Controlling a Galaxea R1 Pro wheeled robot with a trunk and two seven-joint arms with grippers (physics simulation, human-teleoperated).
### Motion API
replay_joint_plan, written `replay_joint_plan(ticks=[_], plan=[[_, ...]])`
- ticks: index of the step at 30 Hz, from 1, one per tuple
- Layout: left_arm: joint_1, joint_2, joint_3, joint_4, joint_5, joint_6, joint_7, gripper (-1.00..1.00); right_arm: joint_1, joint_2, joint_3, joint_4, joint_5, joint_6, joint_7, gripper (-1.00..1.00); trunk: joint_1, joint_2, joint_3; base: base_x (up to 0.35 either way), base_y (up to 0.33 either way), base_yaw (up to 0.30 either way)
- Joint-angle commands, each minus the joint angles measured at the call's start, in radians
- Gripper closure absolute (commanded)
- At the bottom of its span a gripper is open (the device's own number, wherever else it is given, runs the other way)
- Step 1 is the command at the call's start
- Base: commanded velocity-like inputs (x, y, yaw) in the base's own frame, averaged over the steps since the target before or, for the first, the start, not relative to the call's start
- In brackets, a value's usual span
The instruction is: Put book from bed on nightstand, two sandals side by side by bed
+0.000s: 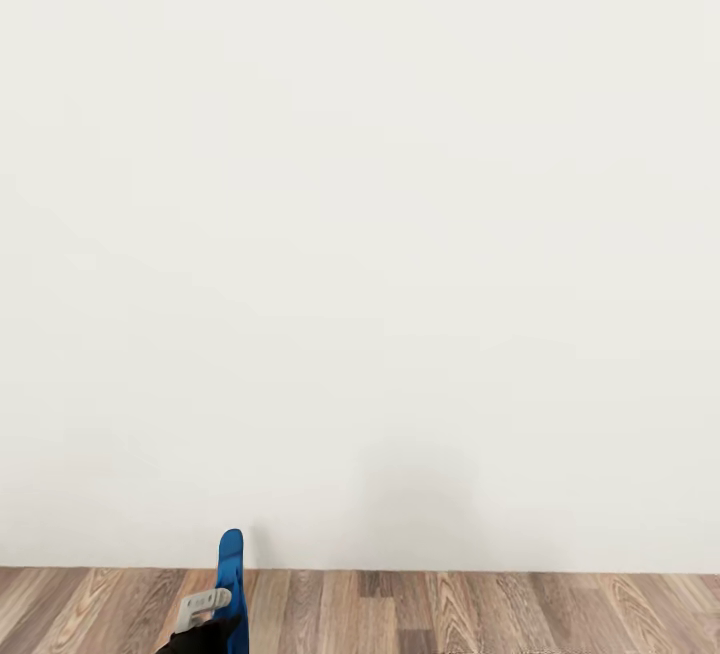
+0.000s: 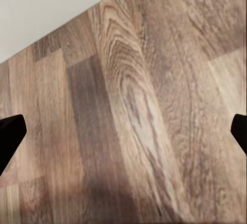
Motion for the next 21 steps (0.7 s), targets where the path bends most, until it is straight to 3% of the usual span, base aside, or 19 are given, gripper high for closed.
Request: replay_joint_plan(ticks=[1, 17, 21], plan=[[0.0, 0.0, 0.003, 0.001, 0.004, 0.0, -0.006, 1.0, -0.001, 0.0, -0.003, 0.0, -0.009, 0.006, 0.006, -1.0, 0.0, 0.0, -0.001, 0.001, 0.0, -0.268], [0.0, 0.0, 0.004, 0.001, 0.004, 0.0, -0.006, 1.0, -0.001, 0.0, -0.003, 0.0, -0.009, 0.006, 0.005, -1.0, 0.0, 0.0, -0.001, 0.002, 0.001, -0.297], [0.0, 0.001, 0.005, 0.001, 0.005, 0.0, -0.007, 1.0, -0.001, 0.0, -0.003, 0.0, -0.009, 0.006, 0.005, -1.0, 0.0, 0.0, -0.001, 0.153, 0.078, -0.3]])
